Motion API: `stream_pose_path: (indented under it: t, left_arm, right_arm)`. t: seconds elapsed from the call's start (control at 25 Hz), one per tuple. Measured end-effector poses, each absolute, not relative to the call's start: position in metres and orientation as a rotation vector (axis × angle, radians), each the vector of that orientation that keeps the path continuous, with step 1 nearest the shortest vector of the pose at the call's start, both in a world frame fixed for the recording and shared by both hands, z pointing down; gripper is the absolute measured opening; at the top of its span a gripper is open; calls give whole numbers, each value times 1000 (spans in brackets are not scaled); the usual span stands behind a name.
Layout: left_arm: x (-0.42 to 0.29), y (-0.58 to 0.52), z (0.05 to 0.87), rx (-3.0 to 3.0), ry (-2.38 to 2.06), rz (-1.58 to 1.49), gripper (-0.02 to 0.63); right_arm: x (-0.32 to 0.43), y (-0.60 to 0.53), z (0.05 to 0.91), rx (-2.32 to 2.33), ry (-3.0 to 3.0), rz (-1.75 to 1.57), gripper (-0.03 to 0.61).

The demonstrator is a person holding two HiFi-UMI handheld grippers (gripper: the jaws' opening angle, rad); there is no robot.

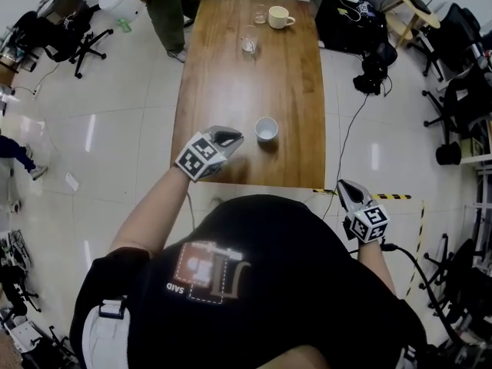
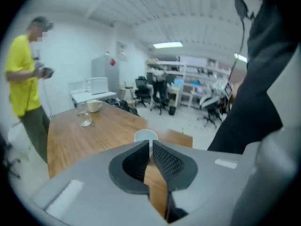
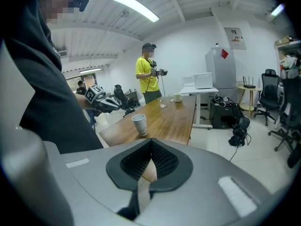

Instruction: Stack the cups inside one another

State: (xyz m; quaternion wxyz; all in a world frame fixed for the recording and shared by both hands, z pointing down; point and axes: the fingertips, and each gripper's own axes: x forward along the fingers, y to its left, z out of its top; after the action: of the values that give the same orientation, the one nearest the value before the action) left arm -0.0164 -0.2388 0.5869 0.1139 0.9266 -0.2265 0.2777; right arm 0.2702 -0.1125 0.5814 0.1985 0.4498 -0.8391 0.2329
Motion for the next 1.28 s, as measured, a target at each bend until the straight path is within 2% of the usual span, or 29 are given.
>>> stream_pose_path:
  t: [0.16,0.32,0.52,1.28]
  left_arm:
    - [-91,-235,564,2460,-965,240,21]
    - [-157,-219,571,2278,-1196,31,12]
    - [-191,-195,584,2139,-1310,-63,5]
    - [-169,-206,550,2272,-1240,-98,5]
  right_arm:
    - [259,-135,574,1242,-2406,637,15]
    - [245,-164,565,1230,-2470,626,15]
    - [231,-186,555,1231,-2526,651,14]
    - [218,-197,551,1243,-2534,676,12]
